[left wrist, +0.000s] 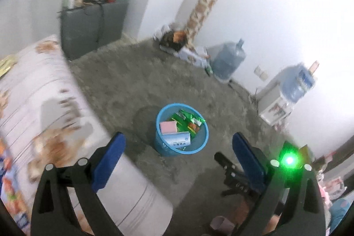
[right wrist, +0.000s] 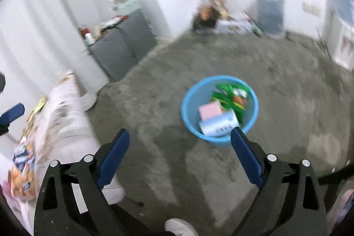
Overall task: Collect trash
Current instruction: 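Move both open tools back toward the pink snack bag on the table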
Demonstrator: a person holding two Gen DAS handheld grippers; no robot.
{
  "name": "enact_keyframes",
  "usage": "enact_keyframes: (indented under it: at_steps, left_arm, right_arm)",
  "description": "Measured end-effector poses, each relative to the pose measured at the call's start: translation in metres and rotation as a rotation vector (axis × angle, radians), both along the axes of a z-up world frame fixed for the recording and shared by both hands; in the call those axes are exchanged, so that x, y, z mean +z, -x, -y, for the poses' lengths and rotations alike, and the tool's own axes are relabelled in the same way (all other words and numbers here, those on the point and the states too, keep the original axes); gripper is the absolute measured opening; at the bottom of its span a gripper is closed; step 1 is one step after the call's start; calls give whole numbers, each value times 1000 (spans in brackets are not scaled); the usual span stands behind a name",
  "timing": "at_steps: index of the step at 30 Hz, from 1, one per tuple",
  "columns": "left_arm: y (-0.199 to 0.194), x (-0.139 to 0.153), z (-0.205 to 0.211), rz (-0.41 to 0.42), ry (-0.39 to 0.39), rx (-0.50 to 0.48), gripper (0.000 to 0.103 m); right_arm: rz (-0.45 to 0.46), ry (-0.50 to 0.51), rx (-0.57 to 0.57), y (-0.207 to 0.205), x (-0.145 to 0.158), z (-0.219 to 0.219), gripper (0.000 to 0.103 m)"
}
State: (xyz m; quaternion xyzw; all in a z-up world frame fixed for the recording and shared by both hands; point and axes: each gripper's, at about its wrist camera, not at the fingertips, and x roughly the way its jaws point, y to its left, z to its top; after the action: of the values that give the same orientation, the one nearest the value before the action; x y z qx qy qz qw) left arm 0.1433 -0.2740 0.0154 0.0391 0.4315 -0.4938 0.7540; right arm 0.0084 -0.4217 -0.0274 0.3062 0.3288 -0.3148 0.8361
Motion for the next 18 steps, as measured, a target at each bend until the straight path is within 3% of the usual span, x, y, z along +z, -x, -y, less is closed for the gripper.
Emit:
enact_keyframes:
  at_steps: [5,11,18]
  left_arm:
    - [-1,13,-91,-40,66,102,97]
    - [8,21,-173,25,39,182,97]
    - [15,32,-250,148,31,297,97]
  right_arm:
    - [17,77,69,-14,43,-42,94]
    - [0,165,184,-35,77,-102,95]
    - [-97,333,272,-54,95,-162,95]
